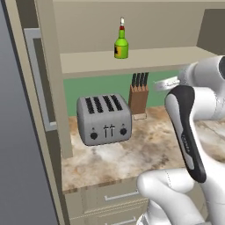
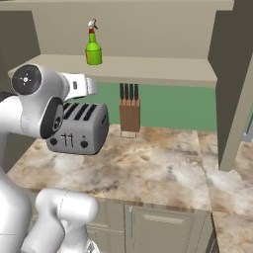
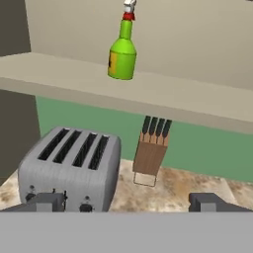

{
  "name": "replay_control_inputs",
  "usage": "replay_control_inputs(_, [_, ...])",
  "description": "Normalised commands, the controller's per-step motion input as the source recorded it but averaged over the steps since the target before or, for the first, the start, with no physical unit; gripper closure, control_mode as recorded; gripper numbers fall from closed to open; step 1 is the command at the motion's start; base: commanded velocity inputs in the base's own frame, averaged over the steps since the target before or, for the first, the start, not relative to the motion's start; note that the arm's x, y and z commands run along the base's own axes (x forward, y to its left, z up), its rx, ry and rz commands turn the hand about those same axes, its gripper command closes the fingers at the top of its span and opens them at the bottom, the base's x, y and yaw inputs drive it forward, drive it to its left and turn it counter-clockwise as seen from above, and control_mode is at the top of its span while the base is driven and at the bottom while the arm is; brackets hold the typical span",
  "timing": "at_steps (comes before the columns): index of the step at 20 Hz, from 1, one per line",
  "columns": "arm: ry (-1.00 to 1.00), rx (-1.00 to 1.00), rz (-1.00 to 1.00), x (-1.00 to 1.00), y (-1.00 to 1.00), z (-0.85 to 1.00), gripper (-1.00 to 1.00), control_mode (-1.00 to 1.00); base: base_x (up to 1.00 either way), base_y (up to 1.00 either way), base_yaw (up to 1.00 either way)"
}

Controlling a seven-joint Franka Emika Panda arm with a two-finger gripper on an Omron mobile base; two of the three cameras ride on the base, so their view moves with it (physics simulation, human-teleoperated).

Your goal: Move the cutting board and knife to the sink. Then move spray from the cabinet to the counter.

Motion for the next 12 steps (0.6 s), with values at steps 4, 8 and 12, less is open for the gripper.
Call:
replay_control_inputs(4, [0.00, 0.00, -0.04, 0.15, 0.33, 0.42, -1.00, -1.00, 0.00, 0.00, 0.00])
replay_control_inputs(8, [0.00, 0.01, -0.05, 0.25, 0.32, 0.37, -1.00, -1.00, 0.00, 0.00, 0.00])
replay_control_inputs(12, [0.00, 0.01, 0.00, 0.38, 0.30, 0.28, -1.00, -1.00, 0.00, 0.00, 0.00])
